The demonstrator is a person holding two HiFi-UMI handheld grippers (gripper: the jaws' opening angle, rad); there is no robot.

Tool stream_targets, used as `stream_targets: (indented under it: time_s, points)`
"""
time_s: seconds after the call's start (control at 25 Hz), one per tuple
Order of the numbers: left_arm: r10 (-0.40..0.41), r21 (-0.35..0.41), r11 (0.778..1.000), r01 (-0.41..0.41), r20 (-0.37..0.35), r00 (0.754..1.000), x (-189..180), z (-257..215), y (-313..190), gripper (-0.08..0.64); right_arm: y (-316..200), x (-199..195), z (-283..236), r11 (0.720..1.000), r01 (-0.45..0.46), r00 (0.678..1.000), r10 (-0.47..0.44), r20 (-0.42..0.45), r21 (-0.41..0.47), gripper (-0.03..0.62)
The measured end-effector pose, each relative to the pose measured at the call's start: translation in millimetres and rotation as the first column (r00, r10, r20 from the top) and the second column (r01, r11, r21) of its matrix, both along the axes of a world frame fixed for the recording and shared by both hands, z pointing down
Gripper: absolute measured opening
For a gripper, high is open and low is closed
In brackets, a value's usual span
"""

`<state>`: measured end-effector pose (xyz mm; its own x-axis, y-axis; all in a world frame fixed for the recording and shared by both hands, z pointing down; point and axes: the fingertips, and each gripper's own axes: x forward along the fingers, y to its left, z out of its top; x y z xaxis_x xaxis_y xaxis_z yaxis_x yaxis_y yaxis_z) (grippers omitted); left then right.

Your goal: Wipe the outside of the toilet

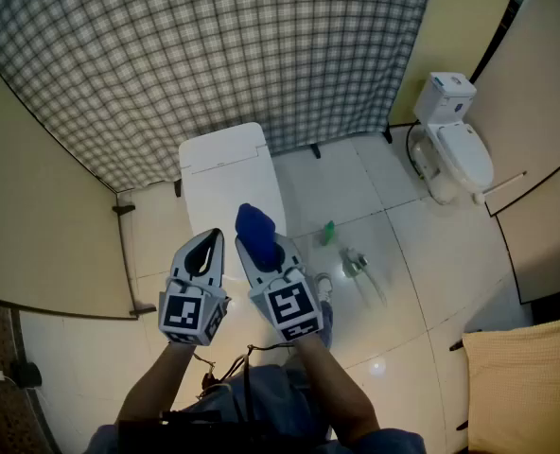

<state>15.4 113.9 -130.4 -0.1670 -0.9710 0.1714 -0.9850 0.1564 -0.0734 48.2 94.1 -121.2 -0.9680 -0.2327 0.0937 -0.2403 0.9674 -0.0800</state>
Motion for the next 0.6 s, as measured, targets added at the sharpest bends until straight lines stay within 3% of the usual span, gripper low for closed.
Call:
stream_targets:
  time_s: [0.36, 0.6]
  points:
    - [-0.100, -0.020, 0.995, 0.101, 0.051, 0.994, -39, 41, -232, 0.016, -222, -42, 57, 0.995, 0.079, 0.997, -0.078, 0.014, -0.066, 0.074]
    - [-0.164, -0.077, 0.983, 0.169, 0.068, 0.984, -64, 80, -332, 0.016, -334, -67, 104, 0.983, 0.121, 0.992, -0.115, 0.048, -0.136, 0.074]
